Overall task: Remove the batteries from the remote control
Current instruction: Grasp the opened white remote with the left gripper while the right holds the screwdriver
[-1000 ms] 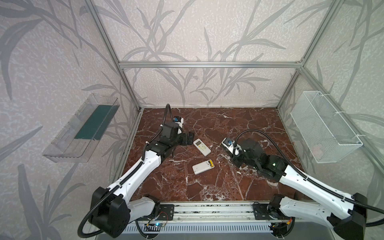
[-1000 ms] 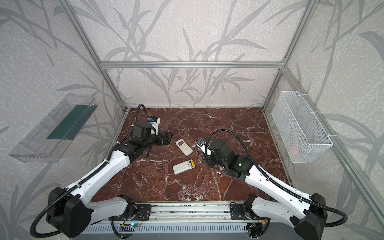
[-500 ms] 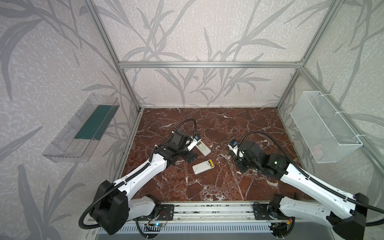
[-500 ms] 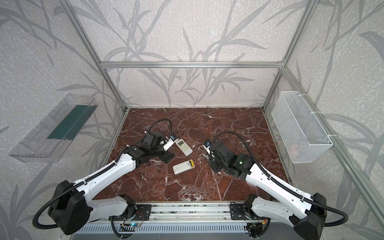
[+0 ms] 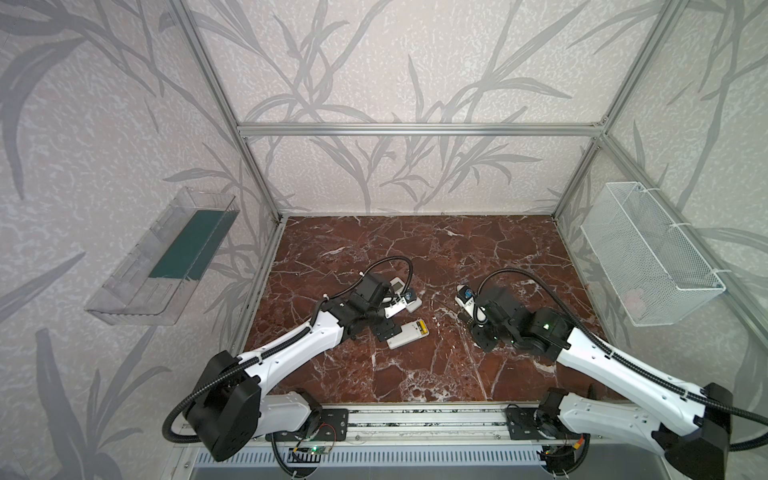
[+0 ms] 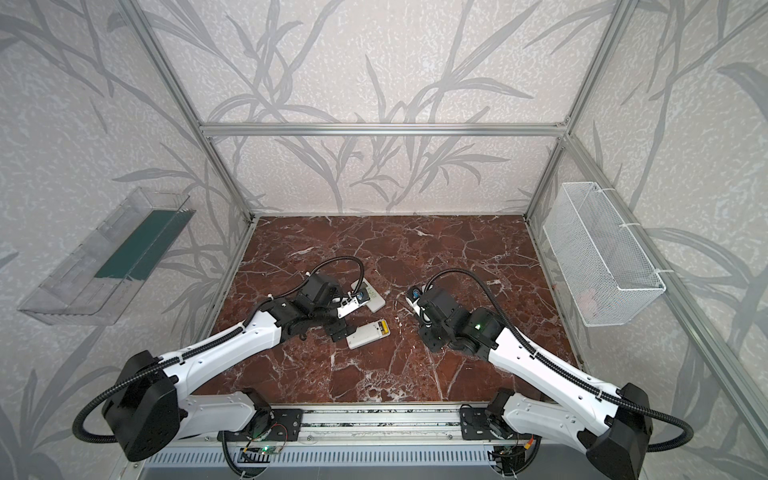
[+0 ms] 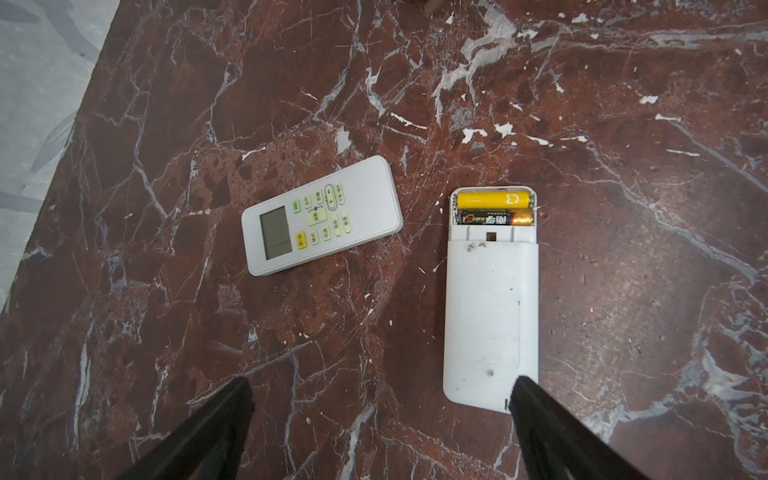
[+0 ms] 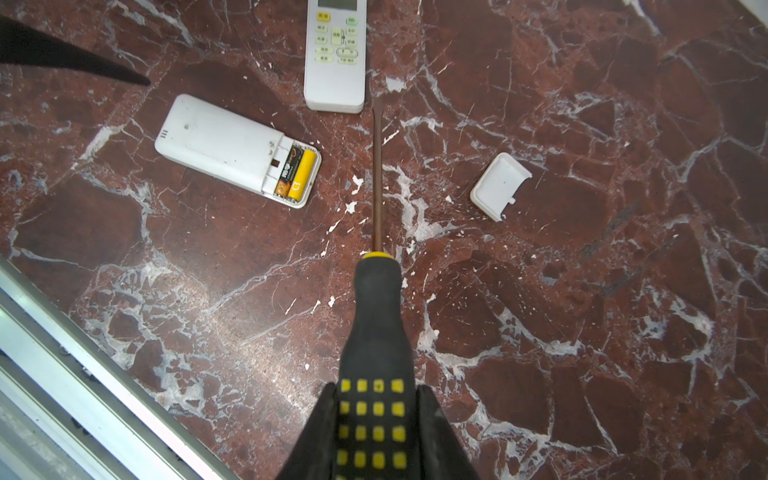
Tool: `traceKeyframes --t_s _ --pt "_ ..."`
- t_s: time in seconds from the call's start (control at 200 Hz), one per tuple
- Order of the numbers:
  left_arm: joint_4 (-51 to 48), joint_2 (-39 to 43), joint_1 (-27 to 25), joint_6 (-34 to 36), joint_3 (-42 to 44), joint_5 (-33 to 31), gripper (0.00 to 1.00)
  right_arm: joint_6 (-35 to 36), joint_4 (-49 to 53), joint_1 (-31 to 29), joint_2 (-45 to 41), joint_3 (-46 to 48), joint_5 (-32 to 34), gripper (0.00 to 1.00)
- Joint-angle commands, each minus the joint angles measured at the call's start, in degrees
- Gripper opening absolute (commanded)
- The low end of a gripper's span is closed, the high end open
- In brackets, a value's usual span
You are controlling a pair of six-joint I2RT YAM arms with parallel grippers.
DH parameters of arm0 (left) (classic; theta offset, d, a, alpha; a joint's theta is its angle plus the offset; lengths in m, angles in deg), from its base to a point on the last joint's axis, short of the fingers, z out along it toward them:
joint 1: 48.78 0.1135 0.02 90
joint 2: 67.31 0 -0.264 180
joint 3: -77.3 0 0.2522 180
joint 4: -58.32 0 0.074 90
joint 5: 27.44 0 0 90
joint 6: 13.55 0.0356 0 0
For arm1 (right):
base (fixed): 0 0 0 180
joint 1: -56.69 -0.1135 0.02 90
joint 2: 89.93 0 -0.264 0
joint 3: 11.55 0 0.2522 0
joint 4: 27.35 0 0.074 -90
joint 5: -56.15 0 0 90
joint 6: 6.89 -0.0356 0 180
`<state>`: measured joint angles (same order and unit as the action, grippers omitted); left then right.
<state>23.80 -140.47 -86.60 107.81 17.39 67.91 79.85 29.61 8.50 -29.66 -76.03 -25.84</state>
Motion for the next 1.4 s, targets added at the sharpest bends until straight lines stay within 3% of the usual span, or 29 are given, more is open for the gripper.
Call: traceKeyframes --t_s 0.0,0.28,0.515,0.88,1.05,1.175,1.4 --pt "0.12 -0.89 -1.16 1.66 1.58 -1.32 0.99 -0.45 -2.05 -0.33 -1.76 2.47 -3.44 0.0" --pt "-2.42 -7.97 -2.36 4.07 -1.06 -5.11 1.0 -4.12 -2.73 -0.33 1.48 2.52 -8.3 0.0" --pt "-2.1 -12.06 -2.5 0.9 -2.79 -1.5 1.0 -3.16 -0.62 -0.23 6.83 -0.02 -9.11 0.0" --pt "-3.88 -10.41 -2.39 -0.65 -2.66 8.35 0.99 -3.21 3.38 -0.29 7.75 -3.76 -10.13 0.0" --pt "0.18 -11.38 -2.3 -4.97 -1.53 6.57 0.96 -3.17 3.64 -0.28 7.66 -4.56 -10.28 0.0" --pt "-3.7 -13.46 -2.16 -11.13 -4.89 4.83 0.93 -3.2 3.06 -0.26 6.5 -3.98 -10.47 0.0" --pt "-8.5 -16.62 -2.13 -21.97 -9.47 11.8 0.89 -3.0 1.11 -0.26 3.47 -1.95 -10.73 0.0"
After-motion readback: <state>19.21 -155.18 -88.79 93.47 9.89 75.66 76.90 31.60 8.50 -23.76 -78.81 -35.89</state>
